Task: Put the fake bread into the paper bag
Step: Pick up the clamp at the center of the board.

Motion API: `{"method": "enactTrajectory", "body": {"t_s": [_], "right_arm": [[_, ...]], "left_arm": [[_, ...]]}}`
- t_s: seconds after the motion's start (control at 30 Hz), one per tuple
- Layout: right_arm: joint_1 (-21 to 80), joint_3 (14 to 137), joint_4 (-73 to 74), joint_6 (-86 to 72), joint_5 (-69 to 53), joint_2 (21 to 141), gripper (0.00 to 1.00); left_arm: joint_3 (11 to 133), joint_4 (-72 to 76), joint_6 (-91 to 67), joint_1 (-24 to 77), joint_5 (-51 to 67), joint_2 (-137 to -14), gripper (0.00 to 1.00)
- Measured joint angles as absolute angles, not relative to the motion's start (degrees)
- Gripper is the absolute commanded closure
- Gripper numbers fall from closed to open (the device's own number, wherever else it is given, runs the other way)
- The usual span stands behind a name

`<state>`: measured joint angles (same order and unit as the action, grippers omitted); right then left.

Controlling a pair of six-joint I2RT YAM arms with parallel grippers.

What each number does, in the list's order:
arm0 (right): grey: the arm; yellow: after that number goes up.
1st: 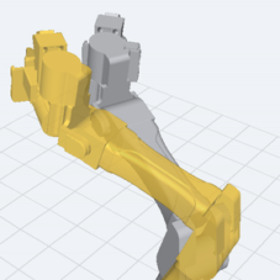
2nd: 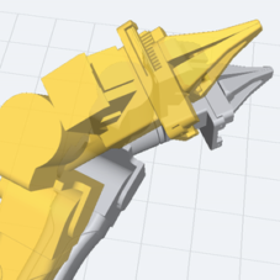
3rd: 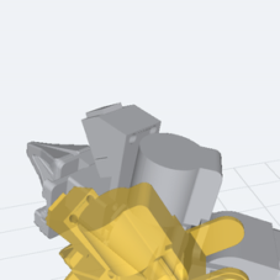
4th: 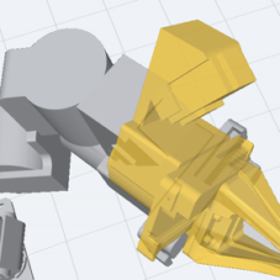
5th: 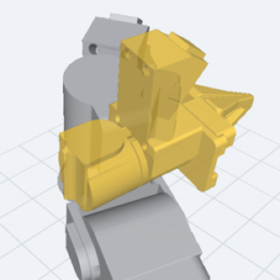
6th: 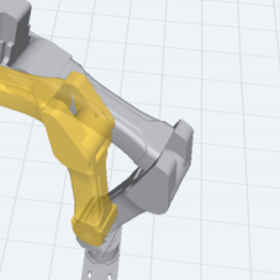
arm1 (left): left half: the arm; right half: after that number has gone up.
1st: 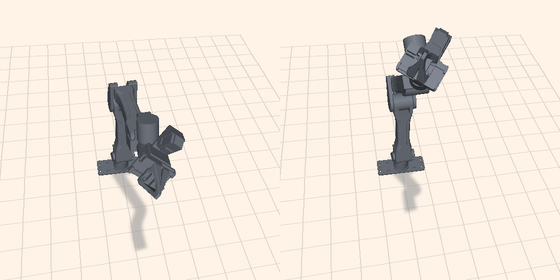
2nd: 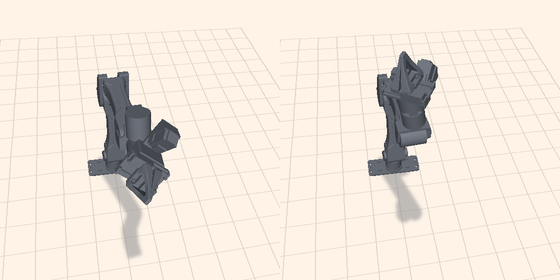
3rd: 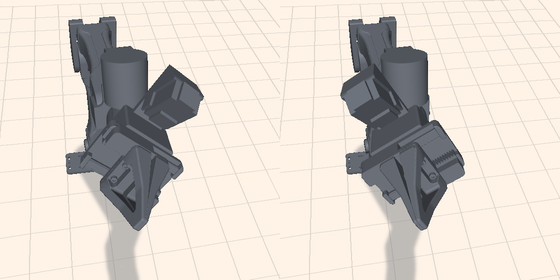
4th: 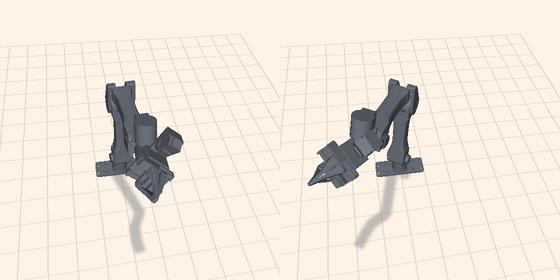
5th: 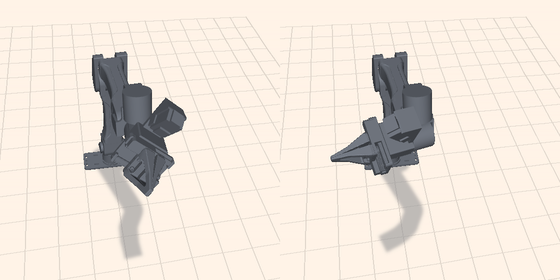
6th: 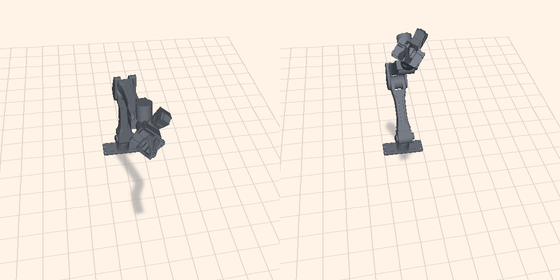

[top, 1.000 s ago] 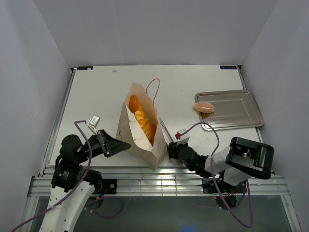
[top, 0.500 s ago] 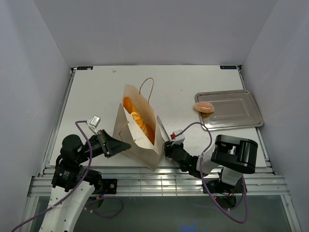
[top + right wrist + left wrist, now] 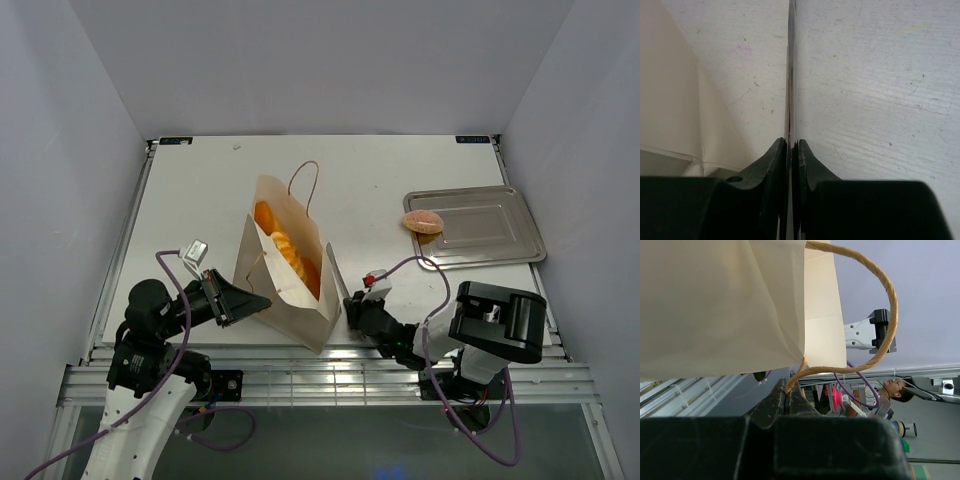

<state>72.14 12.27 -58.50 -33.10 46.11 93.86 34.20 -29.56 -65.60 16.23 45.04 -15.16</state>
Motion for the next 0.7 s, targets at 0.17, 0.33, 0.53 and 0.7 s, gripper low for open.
{"method": "enactTrajectory", "body": {"t_s": [0.17,0.33,0.53,0.7], "right_arm": [[68.8,13.0,-44.0,-35.8,41.6,84.2,0.92],[60.1,13.2,-26.7,-36.7,36.3,69.5,0.92],[50.9,17.6,-9.3,-37.1,28.4,53.7,0.92],[46.4,22.2,0.5,-37.6,23.8,45.5,0.92]], "left_arm": [[34.2,-29.6,-65.6,16.2,45.0,-14.9,1.00],[34.2,-29.6,-65.7,16.2,45.0,-14.7,1.00],[34.2,-29.6,-65.6,16.2,44.9,-14.7,1.00],[34.2,-29.6,-65.9,16.2,44.8,-14.0,1.00]]}}
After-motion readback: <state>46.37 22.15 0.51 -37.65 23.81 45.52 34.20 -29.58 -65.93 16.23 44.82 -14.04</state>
